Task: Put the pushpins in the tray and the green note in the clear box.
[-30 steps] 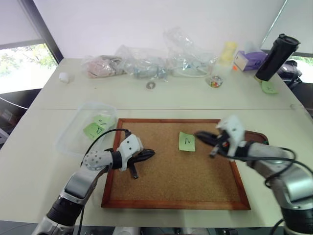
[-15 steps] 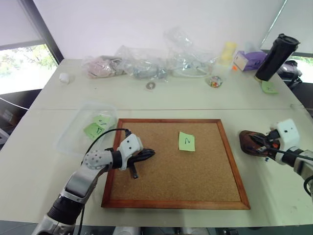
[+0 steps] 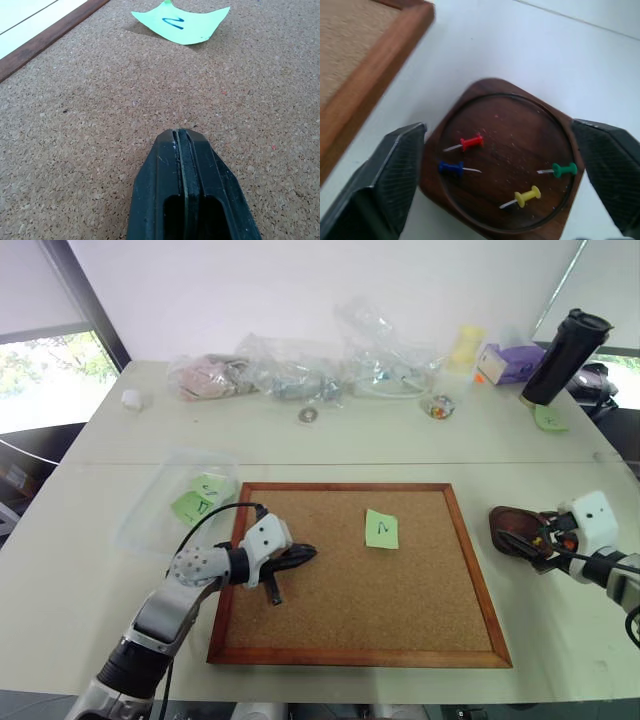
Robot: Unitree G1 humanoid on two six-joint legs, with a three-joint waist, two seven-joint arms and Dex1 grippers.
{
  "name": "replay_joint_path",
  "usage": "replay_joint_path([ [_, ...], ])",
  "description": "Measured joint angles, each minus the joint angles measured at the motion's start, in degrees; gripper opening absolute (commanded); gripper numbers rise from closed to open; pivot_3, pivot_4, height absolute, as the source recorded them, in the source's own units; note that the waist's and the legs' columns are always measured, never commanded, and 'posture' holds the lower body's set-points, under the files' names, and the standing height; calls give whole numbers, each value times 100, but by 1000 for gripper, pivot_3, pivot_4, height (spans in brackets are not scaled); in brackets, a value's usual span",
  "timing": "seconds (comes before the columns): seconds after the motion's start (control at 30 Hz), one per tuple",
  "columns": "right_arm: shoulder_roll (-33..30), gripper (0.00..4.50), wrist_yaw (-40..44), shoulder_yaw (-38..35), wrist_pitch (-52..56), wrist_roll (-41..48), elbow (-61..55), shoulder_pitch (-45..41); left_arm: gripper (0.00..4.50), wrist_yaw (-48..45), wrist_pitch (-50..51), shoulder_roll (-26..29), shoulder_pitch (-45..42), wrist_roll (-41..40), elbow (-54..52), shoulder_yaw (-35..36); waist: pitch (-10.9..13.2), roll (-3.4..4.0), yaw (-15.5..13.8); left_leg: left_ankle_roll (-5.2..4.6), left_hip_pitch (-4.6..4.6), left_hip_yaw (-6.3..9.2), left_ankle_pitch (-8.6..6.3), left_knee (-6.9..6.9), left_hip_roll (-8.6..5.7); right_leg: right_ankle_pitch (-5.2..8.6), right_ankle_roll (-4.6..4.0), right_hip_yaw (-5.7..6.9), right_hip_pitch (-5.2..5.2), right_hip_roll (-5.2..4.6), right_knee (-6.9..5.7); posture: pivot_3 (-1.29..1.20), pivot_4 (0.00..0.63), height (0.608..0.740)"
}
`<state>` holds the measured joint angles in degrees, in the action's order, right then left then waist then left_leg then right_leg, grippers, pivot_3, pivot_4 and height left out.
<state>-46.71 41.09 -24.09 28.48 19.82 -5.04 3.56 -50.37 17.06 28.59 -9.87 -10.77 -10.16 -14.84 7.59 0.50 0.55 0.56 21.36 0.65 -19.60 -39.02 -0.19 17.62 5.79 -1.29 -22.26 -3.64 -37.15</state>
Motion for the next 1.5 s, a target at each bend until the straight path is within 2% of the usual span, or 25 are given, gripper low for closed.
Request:
replay_joint_path([
  [0.17,-363,4476,651,162,366,525,-1354,109,0,-11,-4,-3,-10,3,21,2,0,0,1,0,-3,3,0,-1,0,0,0,1,6,0,1,0,150,740],
  [0.3,-409,4476,1033,1145,369,541,-1892,-199,0,-41,-5,-3,-39,2,48,2,2,-11,3,0,-3,4,0,-5,0,0,0,1,6,0,1,0,150,740],
  [0.5,-308,4476,1186,2300,30,57,-1580,-997,0,-56,-7,-10,-64,2,52,-11,7,-21,-12,0,0,5,0,-8,0,0,0,3,3,-1,2,0,150,740],
  [0.7,-85,4476,1351,3047,-392,-446,-917,-1362,0,-41,-12,-13,-49,2,48,-2,7,-22,0,2,0,5,1,-9,-1,0,0,3,2,-2,2,0,150,740],
  [1.37,685,4476,1456,3438,-1224,-957,435,-2217,0,85,-9,-43,57,3,-14,23,1,-25,12,5,-5,5,3,-9,-1,0,0,4,4,-4,-2,0,150,740],
  [1.5,777,2699,1450,3471,-1261,-1006,536,-2301,0,90,3,-44,55,3,-29,20,1,-25,8,5,-4,6,3,-9,-1,0,0,3,3,-5,-2,0,150,740],
])
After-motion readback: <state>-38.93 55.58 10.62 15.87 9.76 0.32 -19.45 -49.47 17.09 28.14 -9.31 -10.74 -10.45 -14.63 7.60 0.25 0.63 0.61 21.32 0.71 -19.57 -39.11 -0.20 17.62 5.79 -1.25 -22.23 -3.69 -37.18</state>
